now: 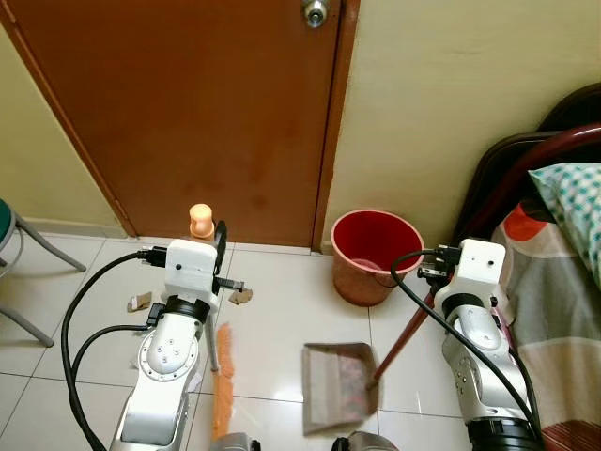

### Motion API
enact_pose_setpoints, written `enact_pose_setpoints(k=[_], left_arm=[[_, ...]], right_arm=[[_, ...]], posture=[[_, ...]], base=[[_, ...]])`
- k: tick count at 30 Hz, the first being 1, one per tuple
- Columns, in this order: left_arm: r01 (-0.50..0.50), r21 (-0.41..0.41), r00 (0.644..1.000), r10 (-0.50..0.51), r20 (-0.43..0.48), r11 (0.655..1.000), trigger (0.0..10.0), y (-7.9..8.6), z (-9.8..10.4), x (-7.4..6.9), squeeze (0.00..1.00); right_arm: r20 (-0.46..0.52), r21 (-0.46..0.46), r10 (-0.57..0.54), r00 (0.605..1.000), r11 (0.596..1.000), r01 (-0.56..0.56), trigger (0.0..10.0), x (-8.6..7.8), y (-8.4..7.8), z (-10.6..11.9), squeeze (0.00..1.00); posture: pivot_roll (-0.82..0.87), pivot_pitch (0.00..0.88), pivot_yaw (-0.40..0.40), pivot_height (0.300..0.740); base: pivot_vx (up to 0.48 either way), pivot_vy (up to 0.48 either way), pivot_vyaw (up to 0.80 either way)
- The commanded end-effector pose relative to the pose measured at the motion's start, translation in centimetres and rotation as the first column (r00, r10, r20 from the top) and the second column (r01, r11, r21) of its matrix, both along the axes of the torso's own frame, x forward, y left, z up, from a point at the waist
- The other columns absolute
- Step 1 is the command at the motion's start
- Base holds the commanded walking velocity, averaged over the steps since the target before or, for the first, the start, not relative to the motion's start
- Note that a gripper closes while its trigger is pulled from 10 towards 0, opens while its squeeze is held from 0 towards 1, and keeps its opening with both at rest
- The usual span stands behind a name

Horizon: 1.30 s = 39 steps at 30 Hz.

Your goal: Sweep floor

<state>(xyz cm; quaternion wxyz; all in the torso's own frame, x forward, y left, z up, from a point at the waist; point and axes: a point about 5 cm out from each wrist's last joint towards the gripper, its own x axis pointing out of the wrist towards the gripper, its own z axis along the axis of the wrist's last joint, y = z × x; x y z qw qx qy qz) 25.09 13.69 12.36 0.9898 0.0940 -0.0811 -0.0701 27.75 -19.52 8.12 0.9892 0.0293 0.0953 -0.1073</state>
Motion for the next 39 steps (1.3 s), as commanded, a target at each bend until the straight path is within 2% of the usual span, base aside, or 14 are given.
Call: enact_pose_setpoints(k=[1,8,16,21,27,36,39], left_arm=[[-0.001,0.001,0.999,0.001,0.039,1.0,10.0,-0.1,0.7,0.1,0.0],[-0.021,0.024,0.995,0.019,0.095,0.999,10.0,1.0,1.6,0.3,0.0],[-0.023,0.045,0.995,0.019,0.102,0.999,10.0,1.5,1.6,0.8,0.0],[-0.023,0.063,0.994,0.016,0.108,0.998,10.0,2.1,1.7,0.9,0.0],[-0.04,0.083,0.992,0.029,0.126,0.996,10.0,2.5,1.9,1.2,0.0],[-0.093,0.169,0.979,0.059,0.195,0.981,10.0,3.7,3.7,1.6,0.0],[-0.095,0.164,0.977,0.06,0.203,0.982,10.0,3.9,4.1,1.7,0.0]], right_arm=[[0.028,0.006,-0.014,1.0,1.0,0.014,10.0,0.3,-0.3,0.5,0.0],[0.017,-0.003,-0.008,1.0,1.0,0.008,10.0,0.6,-0.4,0.4,0.0],[0.024,-0.009,0.012,1.0,1.0,-0.011,10.0,1.0,-0.3,0.5,0.0],[0.01,-0.041,0.01,1.0,0.999,-0.009,10.0,0.5,-1.5,0.3,0.0],[0.009,-0.042,0.007,1.0,0.999,-0.007,10.0,0.4,-1.6,0.4,0.0],[0.003,-0.036,0.017,1.0,0.999,-0.016,10.0,0.2,-1.1,0.2,0.0],[0.005,-0.036,0.02,1.0,0.999,-0.02,10.0,0.2,-1.0,0.3,0.0]], posture=[[-0.02,0.071,-0.02,0.74],[-0.01,0.087,-0.028,0.74],[-0.01,0.099,-0.032,0.74],[-0.02,0.111,-0.036,0.74],[-0.03,0.118,-0.037,0.74],[-0.02,0.126,-0.037,0.74],[-0.02,0.128,-0.039,0.74]], base=[[0.0,0.0,0.0],[0.0,0.0,0.0],[0.0,0.0,0.0],[0.0,0.0,0.0],[0.0,0.0,0.0],[0.0,0.0,0.0],[0.0,0.0,0.0]])
